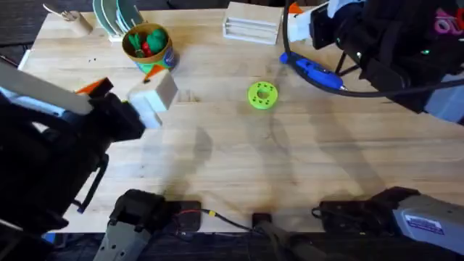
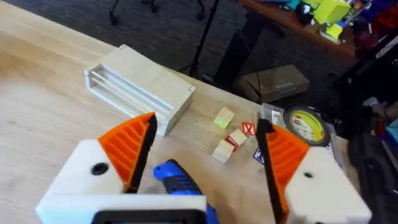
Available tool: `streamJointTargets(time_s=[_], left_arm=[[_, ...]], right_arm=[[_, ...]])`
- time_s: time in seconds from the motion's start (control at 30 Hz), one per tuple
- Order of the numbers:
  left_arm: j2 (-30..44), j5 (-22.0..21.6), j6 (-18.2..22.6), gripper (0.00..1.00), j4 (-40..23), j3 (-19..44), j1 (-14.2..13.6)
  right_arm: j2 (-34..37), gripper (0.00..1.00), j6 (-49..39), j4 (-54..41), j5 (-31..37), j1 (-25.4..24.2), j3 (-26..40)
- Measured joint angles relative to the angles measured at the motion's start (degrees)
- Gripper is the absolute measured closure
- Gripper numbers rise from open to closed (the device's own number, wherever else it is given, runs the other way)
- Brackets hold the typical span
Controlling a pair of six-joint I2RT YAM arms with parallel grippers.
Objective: Pick up the gripper from the table and insert it into the empty holder that is missing its gripper. Then pick up a screw, insert it into the mounting hole, and use the screwdriver to tighten it. Finally, clean up the table by picking up the vegetable and placing it into the bucket.
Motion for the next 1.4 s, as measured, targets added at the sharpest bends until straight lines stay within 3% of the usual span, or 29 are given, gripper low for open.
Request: streamJointTargets(time_s=[0.3,0.4,0.5,0.7,0.83,1.0,1.1,1.4], left_arm=[[1.33,-18.41,3.27,0.011,0.21,0.23,0.71],[5.30,-21.12,3.64,0.010,-1.18,1.48,3.32],[11.88,-21.44,4.72,0.010,-2.56,2.94,7.63],[25.99,-15.45,6.12,0.010,-1.31,4.65,20.67],[33.09,-6.45,6.25,0.010,0.96,4.85,30.56],[41.92,2.59,6.33,0.008,2.75,4.92,39.90],[46.72,6.38,7.80,0.008,4.85,4.92,42.64],[58.29,10.81,11.99,0.008,10.78,4.94,42.93]], right_arm=[[0.00,0.009,0.02,-0.44,0.00,0.00,0.00],[0.00,0.011,0.03,-0.27,0.00,0.00,0.00],[0.02,0.009,0.19,-0.26,0.00,0.00,0.00],[0.00,0.009,0.22,-0.26,0.00,0.00,0.00],[0.00,0.010,0.22,-0.26,0.00,0.00,0.00],[0.00,0.010,0.22,-0.27,0.00,0.00,0.00],[0.00,0.010,0.22,-0.26,0.00,0.00,0.00],[0.00,0.010,0.22,-0.26,0.00,0.00,0.00]])
